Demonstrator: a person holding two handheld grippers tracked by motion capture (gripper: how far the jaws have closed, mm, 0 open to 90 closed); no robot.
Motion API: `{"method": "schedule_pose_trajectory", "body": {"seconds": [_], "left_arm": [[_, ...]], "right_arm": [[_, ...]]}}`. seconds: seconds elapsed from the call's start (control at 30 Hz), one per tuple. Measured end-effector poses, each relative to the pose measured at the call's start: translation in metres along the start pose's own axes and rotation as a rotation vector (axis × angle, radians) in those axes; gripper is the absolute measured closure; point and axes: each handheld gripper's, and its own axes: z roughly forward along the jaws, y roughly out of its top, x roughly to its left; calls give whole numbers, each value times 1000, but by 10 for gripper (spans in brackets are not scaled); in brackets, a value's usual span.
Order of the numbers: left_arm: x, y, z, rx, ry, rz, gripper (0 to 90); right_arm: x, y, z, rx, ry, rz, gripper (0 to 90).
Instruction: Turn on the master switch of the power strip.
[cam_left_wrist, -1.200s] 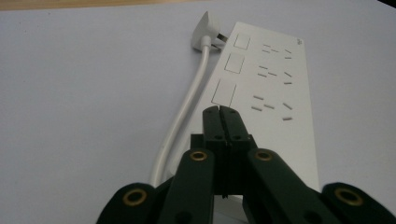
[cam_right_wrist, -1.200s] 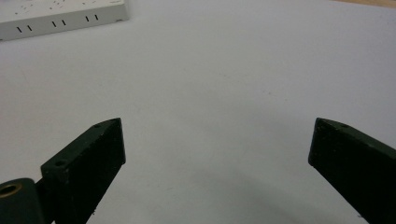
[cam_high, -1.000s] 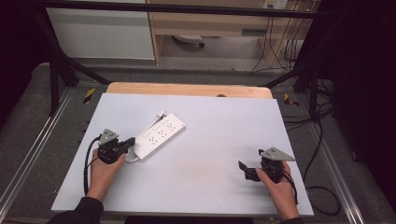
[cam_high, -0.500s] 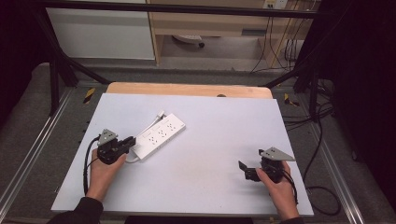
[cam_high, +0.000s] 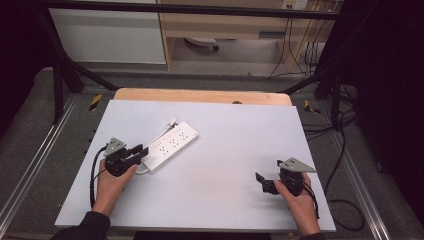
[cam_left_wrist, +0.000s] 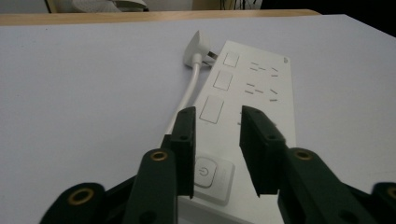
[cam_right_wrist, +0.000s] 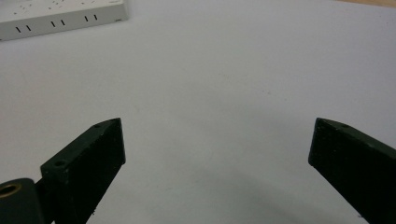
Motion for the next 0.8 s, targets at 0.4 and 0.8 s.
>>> {"method": "schedule_pose_trajectory", "body": {"seconds": [0.4,0.8], "left_arm": [[-4,4,-1,-37,10,-23,317],[-9,9,-5,-52,8,-34,80]], "right_arm": [[0,0,0,0,1,-3,42],[0,0,0,0,2,-2,40]]}}
